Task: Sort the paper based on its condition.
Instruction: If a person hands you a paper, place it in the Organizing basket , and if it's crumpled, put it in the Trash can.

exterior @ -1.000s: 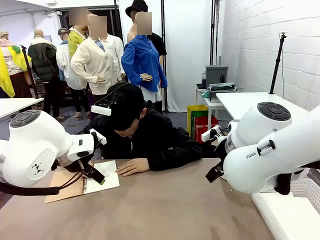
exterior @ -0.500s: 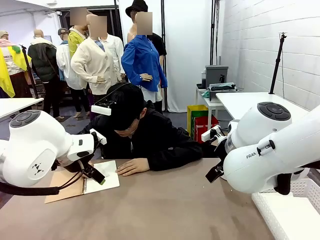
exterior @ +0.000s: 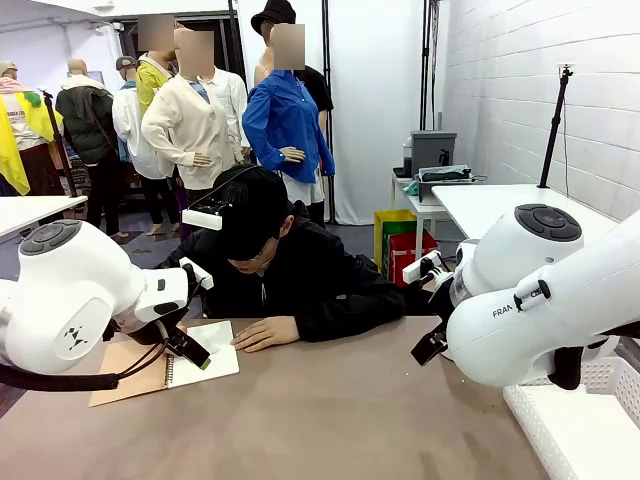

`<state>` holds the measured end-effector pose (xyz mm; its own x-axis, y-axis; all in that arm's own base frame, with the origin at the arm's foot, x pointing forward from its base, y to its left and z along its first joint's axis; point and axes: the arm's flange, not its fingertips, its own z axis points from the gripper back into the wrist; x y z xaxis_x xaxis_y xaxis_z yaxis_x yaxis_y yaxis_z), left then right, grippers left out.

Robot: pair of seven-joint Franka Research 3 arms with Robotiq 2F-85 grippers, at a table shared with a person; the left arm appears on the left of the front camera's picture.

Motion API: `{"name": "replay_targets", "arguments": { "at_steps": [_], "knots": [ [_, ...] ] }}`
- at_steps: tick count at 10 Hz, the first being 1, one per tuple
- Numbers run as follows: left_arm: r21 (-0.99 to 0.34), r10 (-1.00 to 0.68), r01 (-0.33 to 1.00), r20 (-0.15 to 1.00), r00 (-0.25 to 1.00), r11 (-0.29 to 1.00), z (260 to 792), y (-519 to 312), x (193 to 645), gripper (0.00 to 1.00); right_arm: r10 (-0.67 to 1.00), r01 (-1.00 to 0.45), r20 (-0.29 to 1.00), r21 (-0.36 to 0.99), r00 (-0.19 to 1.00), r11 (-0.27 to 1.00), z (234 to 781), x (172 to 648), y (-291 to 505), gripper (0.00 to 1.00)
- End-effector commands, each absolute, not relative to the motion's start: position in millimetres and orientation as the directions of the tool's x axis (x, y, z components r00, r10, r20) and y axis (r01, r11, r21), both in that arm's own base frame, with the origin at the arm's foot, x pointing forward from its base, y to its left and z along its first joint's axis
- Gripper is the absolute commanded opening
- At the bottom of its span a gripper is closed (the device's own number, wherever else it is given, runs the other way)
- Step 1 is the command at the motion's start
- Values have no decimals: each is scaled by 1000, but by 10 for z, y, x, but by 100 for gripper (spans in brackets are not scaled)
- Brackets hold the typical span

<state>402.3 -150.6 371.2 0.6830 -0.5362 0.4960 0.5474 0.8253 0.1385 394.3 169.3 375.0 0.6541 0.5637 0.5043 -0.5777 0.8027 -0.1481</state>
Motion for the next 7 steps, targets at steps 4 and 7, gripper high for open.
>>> {"name": "replay_targets", "arguments": {
  "at_steps": [4, 7],
  "knots": [
    [139, -536, 547, 496, 683, 825, 3712, -1506, 4023, 100, 564, -578, 504, -148, 654, 803, 3750, 3943, 1693, 100],
    [27, -563, 624, 463, 685, 781, 3826, -1504, 4013, 100, 569, -606, 431, -62, 700, 793, 3766, 3835, 1796, 100]
  ]
}}
